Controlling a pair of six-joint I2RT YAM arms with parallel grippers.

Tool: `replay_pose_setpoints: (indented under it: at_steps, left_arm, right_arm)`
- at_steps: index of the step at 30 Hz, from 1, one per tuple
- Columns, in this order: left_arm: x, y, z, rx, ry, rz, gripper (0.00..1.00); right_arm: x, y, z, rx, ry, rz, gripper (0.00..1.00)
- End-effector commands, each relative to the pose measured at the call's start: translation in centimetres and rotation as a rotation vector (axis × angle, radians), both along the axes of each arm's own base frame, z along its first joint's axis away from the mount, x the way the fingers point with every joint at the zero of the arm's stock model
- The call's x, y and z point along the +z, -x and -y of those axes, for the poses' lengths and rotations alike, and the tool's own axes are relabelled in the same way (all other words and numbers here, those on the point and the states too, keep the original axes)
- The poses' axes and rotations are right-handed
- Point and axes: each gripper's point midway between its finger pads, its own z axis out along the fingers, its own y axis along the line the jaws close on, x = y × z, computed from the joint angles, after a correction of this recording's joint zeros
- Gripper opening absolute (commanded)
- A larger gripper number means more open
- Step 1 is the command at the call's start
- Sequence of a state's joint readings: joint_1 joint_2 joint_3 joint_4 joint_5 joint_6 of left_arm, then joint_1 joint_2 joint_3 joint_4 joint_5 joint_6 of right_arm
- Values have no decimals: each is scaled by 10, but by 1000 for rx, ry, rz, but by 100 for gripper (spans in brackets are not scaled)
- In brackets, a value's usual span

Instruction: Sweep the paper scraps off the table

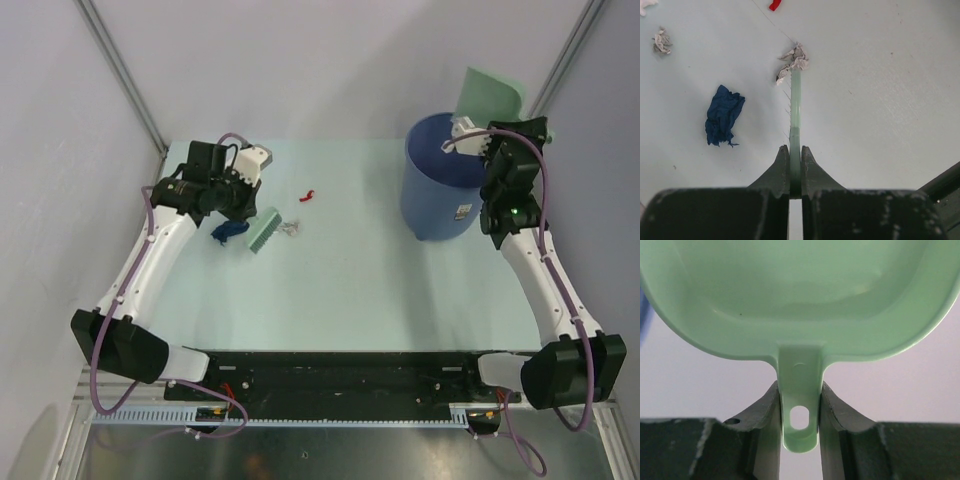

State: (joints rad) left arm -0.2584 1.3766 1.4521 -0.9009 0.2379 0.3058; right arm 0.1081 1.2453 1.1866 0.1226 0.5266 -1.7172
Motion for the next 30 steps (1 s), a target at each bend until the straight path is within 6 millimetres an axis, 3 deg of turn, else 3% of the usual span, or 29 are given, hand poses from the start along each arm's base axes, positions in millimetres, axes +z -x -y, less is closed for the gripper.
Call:
replay_pose_setpoints:
  at_steps: [1, 3, 4, 5, 7, 8, 9, 11, 12, 13, 15, 16, 18, 23, 26, 29, 30]
  left_arm:
    - [14, -8, 4, -62, -5, 64, 0]
    - [16, -11, 5, -56, 3, 62, 0]
    - [20, -12, 6, -53, 9, 70, 0]
    - [22, -14, 6, -49, 12, 75, 0]
    - [27, -19, 5, -20, 15, 83, 0]
    - [29, -23, 4, -6, 16, 91, 0]
    - [30, -26, 4, 18, 25, 88, 0]
    - [35, -36, 0, 58, 27, 116, 0]
    - [34, -41, -1, 76, 28, 114, 0]
    - [38, -45, -1, 89, 30, 125, 0]
    - [32, -55, -4, 114, 8, 118, 0]
    - [35, -59, -5, 119, 1, 127, 0]
    - [22, -70, -8, 136, -36, 106, 0]
    - [1, -88, -9, 144, -77, 69, 0]
    - [-6, -95, -3, 116, -70, 51, 0]
    - [-19, -102, 4, 99, -62, 17, 0]
    - [-21, -103, 5, 97, -61, 12, 0]
  right_arm:
    - [32, 17, -43, 170, -390, 197, 0]
    - [28, 24, -69, 260, -609, 226, 0]
    - [13, 26, -86, 295, -671, 160, 0]
    - [9, 30, -113, 364, -728, 117, 0]
    - [-30, 37, -154, 410, -885, -51, 0]
    - [-33, 44, -182, 461, -944, -103, 0]
    - [-55, 44, -205, 445, -1076, -173, 0]
    - [-93, 59, -239, 439, -1179, -375, 0]
    - [-100, 66, -257, 452, -1221, -450, 0]
    - [-131, 74, -270, 381, -1261, -579, 0]
    - [-151, 90, -298, 385, -1311, -746, 0]
    - [-179, 96, -306, 309, -1321, -848, 0]
    - [-202, 108, -321, 265, -1308, -972, 0]
    - [-270, 134, -320, 21, -1147, -1201, 0]
    - [-297, 149, -327, -42, -1116, -1328, 0]
    - [-308, 150, -332, -94, -1074, -1361, 0]
    - [-321, 152, -330, -159, -1040, -1379, 0]
